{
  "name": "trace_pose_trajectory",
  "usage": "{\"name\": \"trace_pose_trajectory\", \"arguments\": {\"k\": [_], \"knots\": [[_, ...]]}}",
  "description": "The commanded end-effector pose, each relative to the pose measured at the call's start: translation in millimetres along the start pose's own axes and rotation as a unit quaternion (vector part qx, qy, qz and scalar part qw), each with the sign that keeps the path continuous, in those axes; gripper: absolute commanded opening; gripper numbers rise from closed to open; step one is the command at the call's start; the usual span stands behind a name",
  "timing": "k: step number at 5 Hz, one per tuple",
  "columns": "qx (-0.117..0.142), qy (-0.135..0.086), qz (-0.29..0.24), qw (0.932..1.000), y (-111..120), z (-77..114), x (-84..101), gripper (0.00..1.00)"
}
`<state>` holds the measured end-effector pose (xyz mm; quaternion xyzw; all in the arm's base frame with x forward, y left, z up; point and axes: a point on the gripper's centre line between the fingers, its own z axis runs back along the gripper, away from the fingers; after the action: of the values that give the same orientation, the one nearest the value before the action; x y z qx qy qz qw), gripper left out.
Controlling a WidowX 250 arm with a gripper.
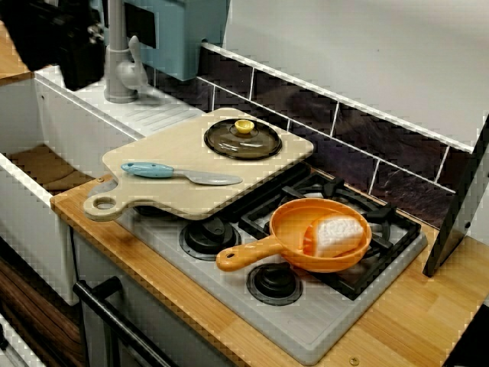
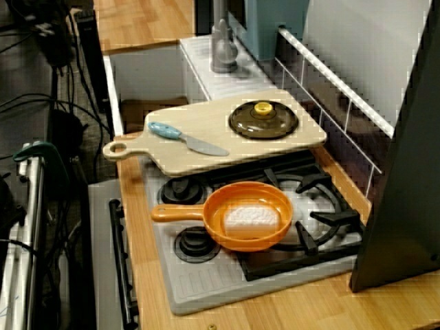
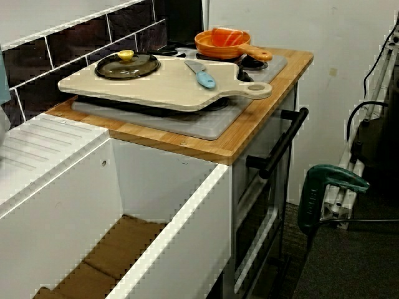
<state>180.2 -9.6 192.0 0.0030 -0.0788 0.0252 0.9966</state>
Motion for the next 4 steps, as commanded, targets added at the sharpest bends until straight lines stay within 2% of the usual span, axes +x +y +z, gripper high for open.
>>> {"name": "trace_pose_trajectory", "arguments": {"k": [1, 2, 3, 4], "knots": [[-0.028, 0.003, -0.073, 0.9969, -21, -15.5, 16.1, 1.00], [-0.044, 0.017, -0.110, 0.9928, -42, -13.5, 16.7, 1.00], [-0.023, -0.017, -0.127, 0.9915, -60, -17.9, 15.1, 1.00], [-0.023, -0.035, -0.157, 0.9868, -80, -31.1, 5.8, 1.00]]}}
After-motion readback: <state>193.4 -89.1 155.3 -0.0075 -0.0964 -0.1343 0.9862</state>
